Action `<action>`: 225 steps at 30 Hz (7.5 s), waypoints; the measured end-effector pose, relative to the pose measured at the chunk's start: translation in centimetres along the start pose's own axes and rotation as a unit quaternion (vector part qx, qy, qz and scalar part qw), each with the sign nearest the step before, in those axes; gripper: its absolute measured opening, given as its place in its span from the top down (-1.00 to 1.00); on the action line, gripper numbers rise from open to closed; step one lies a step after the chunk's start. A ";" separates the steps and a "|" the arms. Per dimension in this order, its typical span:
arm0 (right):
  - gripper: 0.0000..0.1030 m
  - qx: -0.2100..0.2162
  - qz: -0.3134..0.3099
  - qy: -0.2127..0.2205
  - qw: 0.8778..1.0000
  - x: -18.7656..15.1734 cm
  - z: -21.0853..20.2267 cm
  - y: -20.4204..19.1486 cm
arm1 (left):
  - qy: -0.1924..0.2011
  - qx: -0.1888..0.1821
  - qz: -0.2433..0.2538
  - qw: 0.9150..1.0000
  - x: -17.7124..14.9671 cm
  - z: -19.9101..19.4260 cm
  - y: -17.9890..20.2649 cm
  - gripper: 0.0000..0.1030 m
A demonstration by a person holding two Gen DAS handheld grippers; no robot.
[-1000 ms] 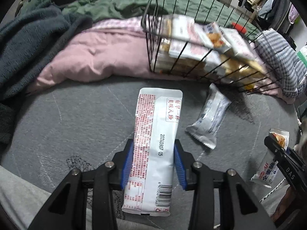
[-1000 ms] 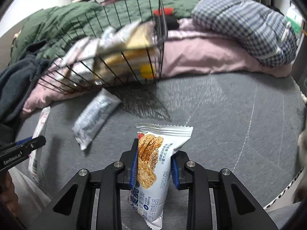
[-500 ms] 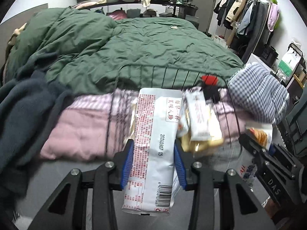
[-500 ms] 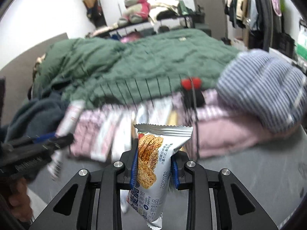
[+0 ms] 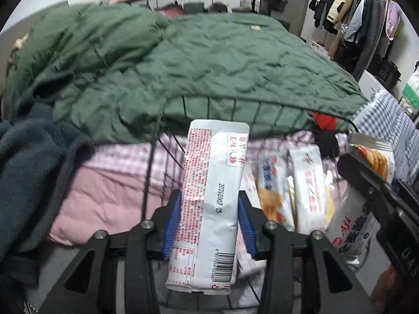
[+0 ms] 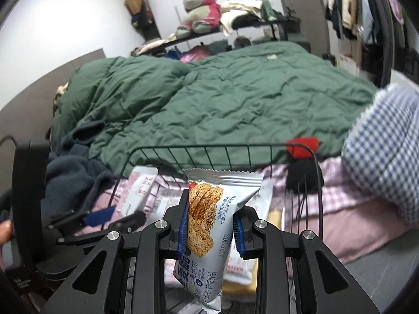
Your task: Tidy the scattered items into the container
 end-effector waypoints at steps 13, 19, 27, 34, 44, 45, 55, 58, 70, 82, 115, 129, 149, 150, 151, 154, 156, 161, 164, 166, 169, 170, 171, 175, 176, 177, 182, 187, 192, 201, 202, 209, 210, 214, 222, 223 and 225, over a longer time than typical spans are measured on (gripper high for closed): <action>-0.24 -0.029 0.009 0.013 0.999 -2.2 -3.4 1.5 | 0.019 0.013 -0.013 1.000 -2.7 -3.7 -2.0 -0.77; -0.24 -0.039 0.009 -0.010 0.999 -6.8 -6.2 2.3 | 0.010 0.021 0.002 1.000 -7.3 -5.3 -3.4 -0.77; -0.24 -0.062 0.028 -0.063 0.996 -14.8 -8.3 4.4 | -0.038 0.013 0.020 0.999 -15.4 -4.0 -3.7 -0.77; -0.24 -0.062 0.034 -0.105 0.992 -19.4 -6.2 5.2 | -0.076 0.036 0.018 0.996 -18.1 -0.1 -4.4 -0.77; -0.24 -0.079 0.019 -0.134 0.988 -21.3 -0.8 3.9 | -0.094 0.039 0.008 0.995 -18.3 3.2 -3.6 -0.77; -0.24 -0.078 0.020 -0.138 0.987 -21.4 -0.2 3.7 | -0.100 0.034 0.004 0.994 -18.5 3.5 -3.4 -0.77; -0.24 -0.022 0.005 -0.144 0.989 -22.0 0.9 1.4 | -0.125 -0.025 0.038 0.991 -20.9 2.8 -0.3 -0.77; -0.24 -0.024 -0.005 -0.141 0.990 -22.1 0.4 1.3 | -0.121 -0.015 0.038 0.992 -21.0 2.4 -0.3 -0.77; -0.24 -0.086 0.059 -0.131 0.986 -20.8 -3.9 8.8 | -0.072 -0.068 0.002 0.995 -18.8 -1.9 3.4 -0.77; -0.26 -0.144 0.120 -0.162 0.969 -22.0 -4.1 14.9 | -0.117 -0.053 0.010 0.992 -19.2 4.8 6.7 -0.77; 0.78 -0.029 0.008 -0.165 0.986 -20.8 -6.5 2.9 | -0.104 -0.032 0.009 0.994 -21.1 -1.9 -1.6 0.22; 0.85 -0.006 -0.024 -0.019 0.999 -9.5 -13.7 -0.9 | 0.018 -0.039 0.024 0.999 -11.2 -11.2 -2.5 0.22; 0.54 0.004 0.024 -0.009 1.000 -3.3 -5.6 2.0 | 0.039 -0.013 0.052 0.998 1.2 -0.4 2.3 0.03; 0.47 -0.002 0.028 -0.008 1.000 -3.4 -5.6 2.3 | 0.048 -0.005 0.050 0.998 1.3 -0.5 2.3 -0.40; 0.34 -0.008 0.031 -0.006 0.999 -3.4 -5.6 2.7 | 0.056 -0.002 0.045 0.997 1.4 -0.6 2.3 -0.56; 0.30 -0.010 0.041 -0.003 0.999 -3.4 -5.8 3.2 | 0.062 -0.021 0.029 0.997 1.2 -1.2 2.2 -0.68; 0.27 -0.013 0.039 0.000 0.999 -3.3 -6.0 3.2 | 0.059 -0.023 0.036 0.997 0.9 -1.6 2.3 -0.68; 0.25 -0.009 0.027 0.005 1.000 -3.5 -6.8 2.6 | 0.056 -0.027 0.037 0.997 -0.5 -3.2 1.6 -0.68; 0.25 -0.010 0.022 0.005 1.000 -3.9 -7.3 2.3 | 0.058 -0.028 0.044 0.997 -1.9 -4.4 0.9 -0.68; 0.25 -0.010 0.023 0.003 1.000 -4.3 -7.6 2.3 | 0.054 -0.029 0.047 0.997 -3.1 -5.0 0.3 -0.68; 0.25 -0.010 0.021 -0.002 1.000 -4.8 -7.9 2.1 | 0.047 -0.025 0.048 0.997 -4.6 -5.4 -0.6 -0.68; 0.25 -0.010 0.021 -0.002 1.000 -4.9 -8.1 2.1 | 0.044 -0.023 0.047 0.998 -5.1 -5.4 -1.0 -0.68; 0.25 -0.009 0.021 -0.002 1.000 -5.0 -8.2 2.1 | 0.041 -0.021 0.045 0.998 -5.5 -5.4 -1.3 -0.68; 0.25 -0.007 0.026 -0.003 1.000 -5.4 -8.6 1.9 | 0.027 -0.021 0.034 0.999 -7.1 -5.4 -2.3 -0.68; 0.25 -0.007 0.026 -0.004 1.000 -5.5 -8.5 1.9 | 0.026 -0.021 0.035 0.999 -7.3 -5.4 -2.4 -0.68; 0.25 -0.007 0.025 -0.006 1.000 -5.7 -8.5 1.8 | 0.025 -0.021 0.035 0.999 -7.5 -5.5 -2.5 -0.68; 0.25 -0.009 0.017 -0.013 1.000 -6.6 -8.5 1.4 | 0.018 -0.024 0.028 0.999 -9.0 -5.5 -3.1 -0.68; 0.25 -0.014 -0.003 -0.035 0.999 -8.3 -8.1 1.3 | 0.003 -0.021 0.026 0.999 -11.1 -4.5 -4.1 -0.68; 0.21 -0.019 -0.023 -0.057 0.998 -10.9 -7.6 1.9 | -0.012 -0.014 0.019 1.000 -13.4 -3.1 -5.0 -0.68; 0.06 -0.028 -0.061 -0.028 0.997 -13.4 -9.3 2.4 | -0.019 0.003 0.009 1.000 -15.2 -1.0 -6.3 -0.68; 0.06 -0.031 -0.055 -0.032 0.998 -13.7 -9.4 2.6 | -0.019 0.001 0.010 1.000 -15.3 -1.0 -6.2 -0.68; 0.05 -0.040 -0.028 -0.080 0.996 -17.0 -8.6 3.5 | -0.022 0.004 0.029 0.999 -16.6 -0.7 -5.2 -0.68; 0.05 -0.041 -0.026 -0.084 0.995 -17.4 -8.5 3.6 | -0.022 0.005 0.032 0.999 -16.9 -0.7 -4.9 -0.68; 0.05 -0.052 -0.012 -0.091 0.994 -17.8 -8.6 4.0 | -0.015 0.014 0.045 0.999 -17.4 -1.1 -4.0 -0.68; -0.01 -0.082 0.021 -0.114 0.990 -18.3 -9.8 3.9 | 0.013 0.001 0.047 0.999 -17.4 -4.1 -2.2 -0.74; -0.01 -0.086 0.017 -0.116 0.989 -18.4 -9.9 3.7 | 0.019 -0.001 0.047 0.999 -17.4 -4.5 -2.0 -0.74; -0.02 -0.082 0.012 -0.115 0.990 -18.4 -10.1 3.3 | 0.025 -0.002 0.051 0.998 -17.3 -4.9 -1.9 -0.74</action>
Point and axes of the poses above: each gripper's, at about its wrist camera, not at the fingertips, and z roughly the way its jaws point, y to its right, x to its top, the point moved 4 cm from there along z, roughly the way its jaws point, and after that the axes turned 4 degrees about y, right-handed, at the moved point
